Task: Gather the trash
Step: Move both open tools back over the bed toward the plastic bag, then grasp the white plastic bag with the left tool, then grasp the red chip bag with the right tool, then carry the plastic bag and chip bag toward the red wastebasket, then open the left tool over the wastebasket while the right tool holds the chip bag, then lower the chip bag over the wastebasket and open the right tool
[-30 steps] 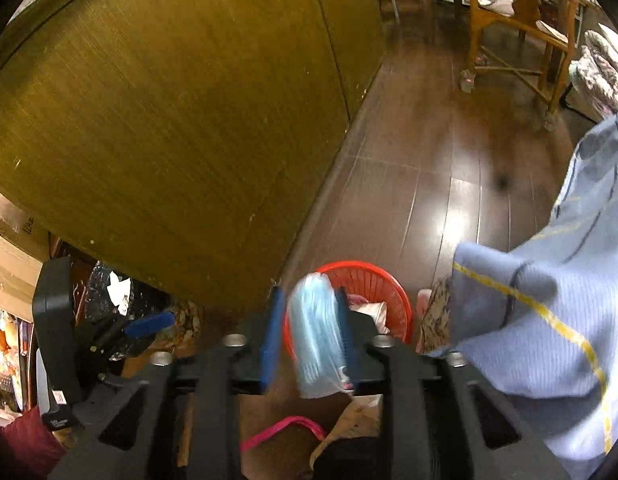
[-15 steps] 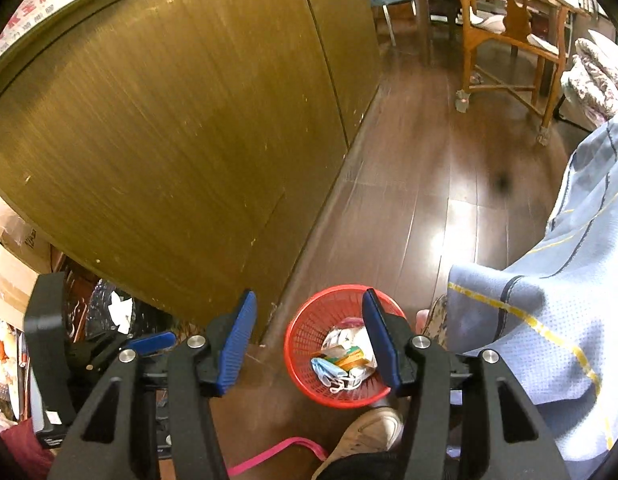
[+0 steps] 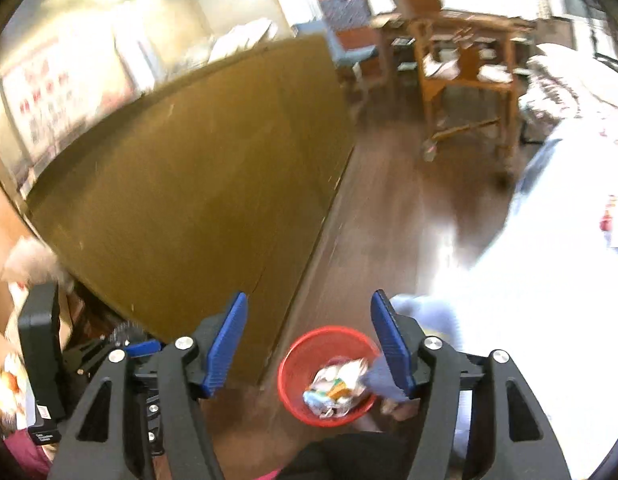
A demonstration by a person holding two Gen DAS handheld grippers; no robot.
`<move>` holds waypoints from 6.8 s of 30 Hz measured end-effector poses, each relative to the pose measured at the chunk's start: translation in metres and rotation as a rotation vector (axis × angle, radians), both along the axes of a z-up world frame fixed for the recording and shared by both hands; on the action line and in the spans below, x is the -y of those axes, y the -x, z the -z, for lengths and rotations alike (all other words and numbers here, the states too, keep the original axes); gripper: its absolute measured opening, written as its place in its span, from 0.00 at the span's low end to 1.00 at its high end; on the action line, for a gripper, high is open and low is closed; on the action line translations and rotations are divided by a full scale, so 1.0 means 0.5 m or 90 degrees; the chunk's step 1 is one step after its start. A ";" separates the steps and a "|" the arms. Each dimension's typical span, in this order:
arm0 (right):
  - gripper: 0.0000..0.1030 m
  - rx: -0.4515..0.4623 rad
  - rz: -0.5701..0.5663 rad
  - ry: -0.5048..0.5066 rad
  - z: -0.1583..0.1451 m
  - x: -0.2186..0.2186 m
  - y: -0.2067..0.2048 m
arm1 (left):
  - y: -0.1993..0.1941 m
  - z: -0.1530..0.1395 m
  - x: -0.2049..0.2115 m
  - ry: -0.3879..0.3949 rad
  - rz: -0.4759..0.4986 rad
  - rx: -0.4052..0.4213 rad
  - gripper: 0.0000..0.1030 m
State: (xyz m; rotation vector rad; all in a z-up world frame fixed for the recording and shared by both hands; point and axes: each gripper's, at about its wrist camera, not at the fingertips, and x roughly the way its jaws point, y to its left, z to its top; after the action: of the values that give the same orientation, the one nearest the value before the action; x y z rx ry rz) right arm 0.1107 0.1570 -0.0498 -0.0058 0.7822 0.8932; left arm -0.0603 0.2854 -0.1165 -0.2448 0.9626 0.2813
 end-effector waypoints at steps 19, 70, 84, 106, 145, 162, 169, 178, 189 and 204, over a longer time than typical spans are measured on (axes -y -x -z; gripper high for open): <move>0.69 0.022 0.472 -0.061 0.028 0.697 -0.127 | -0.339 -0.109 0.431 -0.036 0.254 0.087 0.87; 0.77 0.014 0.503 0.066 0.098 0.717 -0.235 | -0.587 -0.091 0.436 0.173 0.258 0.152 0.41; 0.77 0.006 0.483 0.005 0.077 0.674 -0.261 | -0.550 -0.091 0.412 0.148 0.255 0.163 0.41; 0.06 0.118 0.382 -0.002 -0.048 0.550 -0.181 | -0.512 -0.126 0.380 0.193 0.229 0.176 0.41; 0.06 0.064 0.065 -0.018 -0.047 0.165 0.073 | -0.085 0.054 0.020 0.074 0.051 0.013 0.41; 0.06 -0.021 0.044 0.038 0.052 0.053 -0.018 | -0.115 0.177 -0.009 0.053 0.033 -0.050 0.68; 0.07 -0.028 -0.004 0.089 0.074 -0.023 -0.020 | -0.080 0.164 -0.031 0.047 0.008 -0.051 0.71; 0.08 -0.058 -0.056 0.180 0.128 -0.147 -0.033 | -0.030 0.179 -0.046 0.029 -0.010 -0.076 0.75; 0.38 -0.071 -0.076 0.204 0.148 -0.198 -0.042 | -0.019 0.184 -0.057 0.040 -0.019 -0.081 0.77; 0.44 -0.026 -0.030 0.136 0.096 -0.102 -0.004 | -0.010 0.077 -0.006 -0.023 0.002 -0.030 0.77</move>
State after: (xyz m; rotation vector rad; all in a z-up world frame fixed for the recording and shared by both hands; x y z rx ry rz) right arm 0.1129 0.2083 -0.0979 -0.1950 0.9165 0.8521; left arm -0.0553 0.2885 -0.1550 -0.2044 1.0036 0.3017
